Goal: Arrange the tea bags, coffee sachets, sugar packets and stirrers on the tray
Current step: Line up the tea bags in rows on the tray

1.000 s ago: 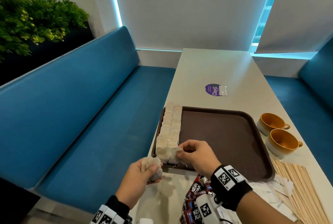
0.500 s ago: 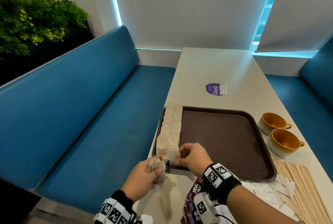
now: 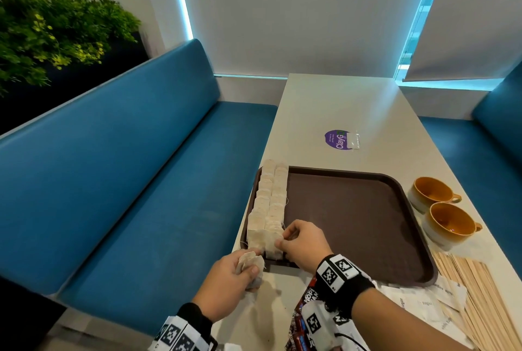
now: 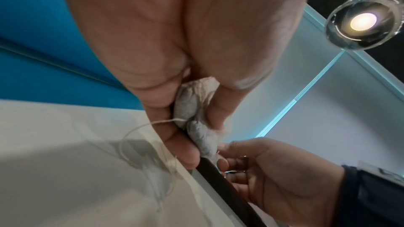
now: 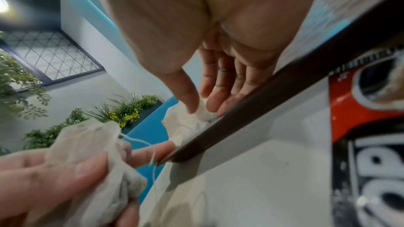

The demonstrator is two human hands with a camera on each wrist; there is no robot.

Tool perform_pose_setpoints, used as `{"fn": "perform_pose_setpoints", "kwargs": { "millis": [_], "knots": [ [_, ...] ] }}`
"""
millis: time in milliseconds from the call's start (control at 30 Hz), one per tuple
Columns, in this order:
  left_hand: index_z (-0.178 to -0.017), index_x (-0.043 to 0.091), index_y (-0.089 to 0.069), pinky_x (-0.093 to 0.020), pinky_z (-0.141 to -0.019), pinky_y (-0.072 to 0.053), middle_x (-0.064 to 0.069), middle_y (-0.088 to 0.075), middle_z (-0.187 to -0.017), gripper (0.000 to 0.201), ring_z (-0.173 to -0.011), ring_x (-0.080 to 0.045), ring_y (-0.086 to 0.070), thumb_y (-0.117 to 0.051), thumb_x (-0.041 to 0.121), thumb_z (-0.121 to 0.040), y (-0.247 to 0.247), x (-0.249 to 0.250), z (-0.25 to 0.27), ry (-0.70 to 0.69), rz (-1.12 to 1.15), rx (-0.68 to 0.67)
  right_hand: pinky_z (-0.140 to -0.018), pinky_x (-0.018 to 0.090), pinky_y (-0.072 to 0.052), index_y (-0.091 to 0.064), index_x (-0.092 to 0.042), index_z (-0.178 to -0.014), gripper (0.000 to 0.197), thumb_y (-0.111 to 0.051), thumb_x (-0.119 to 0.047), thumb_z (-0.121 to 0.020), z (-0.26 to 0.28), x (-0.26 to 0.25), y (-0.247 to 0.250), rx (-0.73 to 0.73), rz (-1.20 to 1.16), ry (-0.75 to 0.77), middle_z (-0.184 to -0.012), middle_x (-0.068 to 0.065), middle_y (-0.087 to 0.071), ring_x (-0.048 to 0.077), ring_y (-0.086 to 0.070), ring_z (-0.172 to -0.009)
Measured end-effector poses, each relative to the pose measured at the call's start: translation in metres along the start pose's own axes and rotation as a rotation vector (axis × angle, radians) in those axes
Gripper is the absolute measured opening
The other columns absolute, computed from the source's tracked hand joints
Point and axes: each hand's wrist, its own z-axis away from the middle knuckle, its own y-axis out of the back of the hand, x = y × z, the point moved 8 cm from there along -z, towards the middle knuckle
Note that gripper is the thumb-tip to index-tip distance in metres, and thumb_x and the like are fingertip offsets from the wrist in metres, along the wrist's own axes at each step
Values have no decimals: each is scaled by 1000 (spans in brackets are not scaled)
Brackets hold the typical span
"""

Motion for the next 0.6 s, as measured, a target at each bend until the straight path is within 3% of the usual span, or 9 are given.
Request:
{"fn": "perform_pose_setpoints", "kwargs": {
  "millis": [67,133,233,300,433,600],
  "knots": [
    [-108,36,-73,-40,-87,-58,8,-76,-89,23,-92,-17,-72,-62,32,-89,-1,3,-1,-3,-1,-1,-72,40,-64,-66,-20,-78,20,-86,-23,-78,-2,0,-1,0,14,-14,-83,3,-73,24,-74,-77],
    [-96,27,-72,-41,-81,-56,2,-74,-83,17,-85,-20,-69,-61,35,-86,0,7,-1,-12,-21,23,-70,44,-64,-65,-18,-77,22,-87,-20,-76,-4,0,-2,-7,6,-29,-82,5,-74,24,-72,-69],
    [-90,18,-71,-37,-73,-57,-1,-70,-78,8,-76,-20,-65,-65,23,-91,2,9,0,9,72,60,-60,40,-64,-62,-13,-86,26,-87,-16,-77,-2,-2,0,-23,-36,-63,-84,9,-73,20,-66,-57],
    [-92,14,-73,-39,-69,-59,-9,-68,-79,9,-73,-24,-67,-64,14,-93,2,9,2,38,266,82,-57,37,-63,-60,-11,-91,30,-87,-18,-79,1,-3,5,-16,-70,-64,-86,9,-72,19,-65,-57],
    [-105,0,-68,-40,-68,-61,-19,-73,-86,12,-74,-36,-72,-58,4,-100,2,12,10,90,505,129,-66,41,-63,-64,-17,-87,26,-84,-31,-81,14,-16,13,5,-152,26,-80,3,-71,17,-65,-64],
    [-111,-3,-65,-39,-69,-59,-20,-73,-91,19,-76,-36,-71,-68,2,-93,-6,24,17,88,614,70,-56,28,-55,-70,-5,-93,31,-83,-31,-85,47,-45,2,-242,-382,127,-71,2,-67,18,-61,-60]
  ]
}}
